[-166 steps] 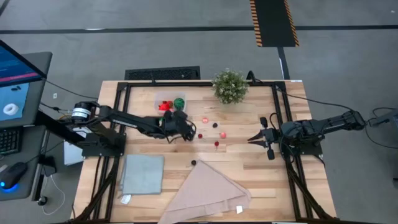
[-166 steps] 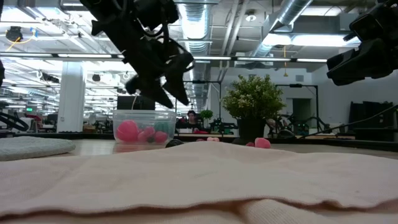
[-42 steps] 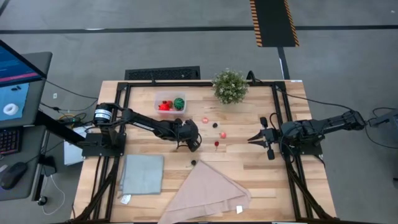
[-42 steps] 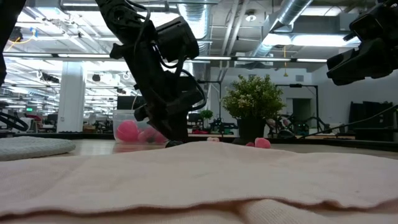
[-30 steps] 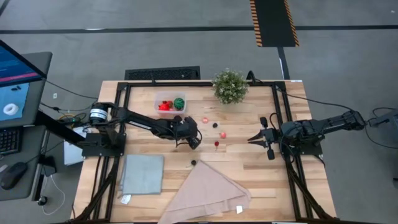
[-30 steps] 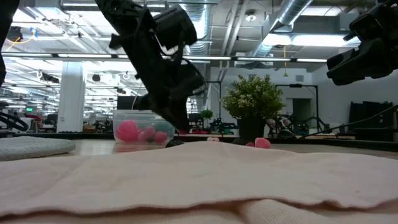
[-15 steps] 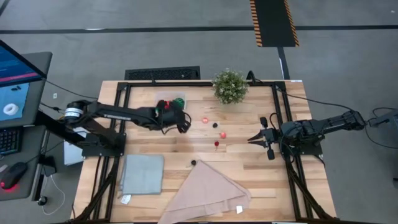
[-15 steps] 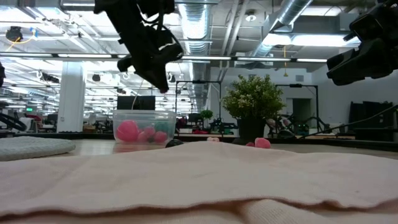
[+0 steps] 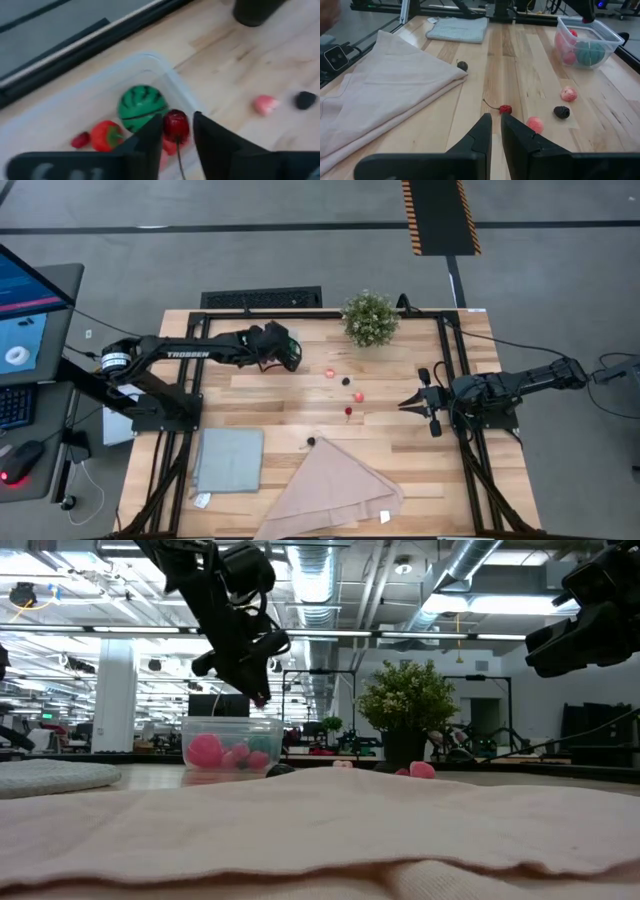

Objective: Pick and placing Produce into tupperware
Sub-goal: Put the red cherry into the transparent container, then put the black cherry into the transparent container

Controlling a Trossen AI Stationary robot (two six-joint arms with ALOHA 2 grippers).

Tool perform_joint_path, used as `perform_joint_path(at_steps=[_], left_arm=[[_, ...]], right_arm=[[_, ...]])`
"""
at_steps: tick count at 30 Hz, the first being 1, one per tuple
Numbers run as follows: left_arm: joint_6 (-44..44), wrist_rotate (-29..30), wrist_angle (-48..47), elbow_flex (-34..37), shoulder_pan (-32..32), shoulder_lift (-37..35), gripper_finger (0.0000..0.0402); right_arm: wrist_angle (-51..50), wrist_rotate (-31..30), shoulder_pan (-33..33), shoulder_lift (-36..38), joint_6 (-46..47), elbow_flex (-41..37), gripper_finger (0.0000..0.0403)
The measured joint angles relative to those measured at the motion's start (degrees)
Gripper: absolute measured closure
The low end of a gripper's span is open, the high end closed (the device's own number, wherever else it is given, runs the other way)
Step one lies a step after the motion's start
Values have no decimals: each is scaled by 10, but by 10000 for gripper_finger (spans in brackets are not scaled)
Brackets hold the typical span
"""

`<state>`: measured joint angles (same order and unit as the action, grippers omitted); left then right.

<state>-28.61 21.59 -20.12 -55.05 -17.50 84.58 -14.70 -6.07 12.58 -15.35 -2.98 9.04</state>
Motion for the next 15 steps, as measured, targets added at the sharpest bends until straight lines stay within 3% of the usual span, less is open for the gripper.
perform_joint_path(at_steps=[7, 11, 15], left_arm=[[-37, 43, -3, 0, 26, -2, 162], [-56, 23, -5, 0, 57, -2, 135], [-56, 11, -5, 0, 134, 4, 130]], right_arm=[[0, 0, 0, 0, 0, 0, 339], [0, 0, 0, 0, 0, 0, 339], [0, 0, 0, 0, 0, 0, 339]])
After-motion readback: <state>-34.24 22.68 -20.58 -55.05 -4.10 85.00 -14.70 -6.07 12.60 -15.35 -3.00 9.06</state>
